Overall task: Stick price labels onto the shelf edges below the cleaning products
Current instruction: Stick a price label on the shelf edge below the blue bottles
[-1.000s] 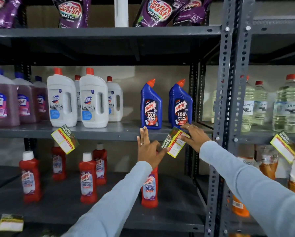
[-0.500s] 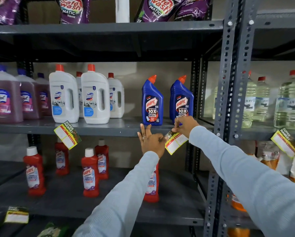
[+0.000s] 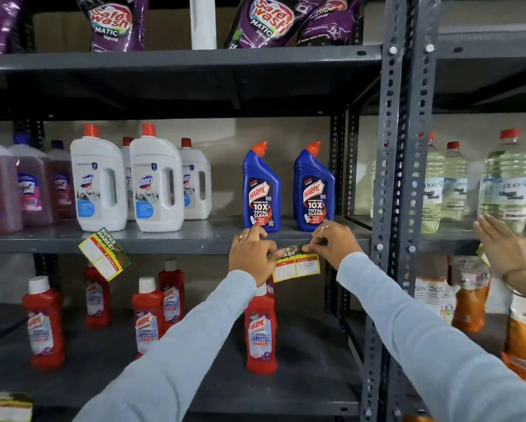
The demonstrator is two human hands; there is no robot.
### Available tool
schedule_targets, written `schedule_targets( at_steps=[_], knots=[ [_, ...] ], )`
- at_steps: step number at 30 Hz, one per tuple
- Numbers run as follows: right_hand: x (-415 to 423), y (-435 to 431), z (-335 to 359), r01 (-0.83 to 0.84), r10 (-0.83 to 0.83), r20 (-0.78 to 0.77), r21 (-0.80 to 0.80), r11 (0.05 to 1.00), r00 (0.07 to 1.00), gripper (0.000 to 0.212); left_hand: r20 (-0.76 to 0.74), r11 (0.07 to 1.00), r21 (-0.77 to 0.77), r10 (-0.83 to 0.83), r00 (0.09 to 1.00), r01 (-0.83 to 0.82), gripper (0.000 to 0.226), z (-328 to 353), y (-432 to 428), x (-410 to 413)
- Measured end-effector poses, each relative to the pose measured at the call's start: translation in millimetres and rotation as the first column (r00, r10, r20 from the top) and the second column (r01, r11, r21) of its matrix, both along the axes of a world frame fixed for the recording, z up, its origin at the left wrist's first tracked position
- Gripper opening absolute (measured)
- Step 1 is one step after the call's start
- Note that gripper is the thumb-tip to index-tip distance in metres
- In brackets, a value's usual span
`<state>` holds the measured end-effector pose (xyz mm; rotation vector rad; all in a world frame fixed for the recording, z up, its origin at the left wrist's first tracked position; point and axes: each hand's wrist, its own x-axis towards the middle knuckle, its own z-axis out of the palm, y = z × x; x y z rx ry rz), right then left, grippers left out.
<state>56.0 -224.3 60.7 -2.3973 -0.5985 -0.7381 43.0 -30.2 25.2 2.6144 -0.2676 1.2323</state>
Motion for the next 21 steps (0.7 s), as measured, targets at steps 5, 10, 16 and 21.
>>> schedule_targets(
  at_steps=[5,10,16,21],
  knots=[
    [3,3,1,0.058,-0.053,-0.038,0.144,0.988,0.998,0.023,-0.046,0.994,0.111,0.027,0.999,-0.021,0.032,18,2,9],
    [6,13,-5,0.151,-0.123,-0.122,0.251,0.956,0.985,0.025,-0.086,0.979,0.186,0.098,0.992,-0.081,0.032,19,1,12],
    [16,15,-23,0.201,-0.149,-0.152,0.421,0.884,0.977,0.032,-0.143,0.996,0.089,-0.019,0.99,0.032,0.041,5,13,32],
    [13,27,-22,0.197,-0.146,-0.175,0.327,0.924,0.974,0.055,-0.161,0.997,-0.04,-0.071,0.984,0.065,0.045,22,23,30]
  ],
)
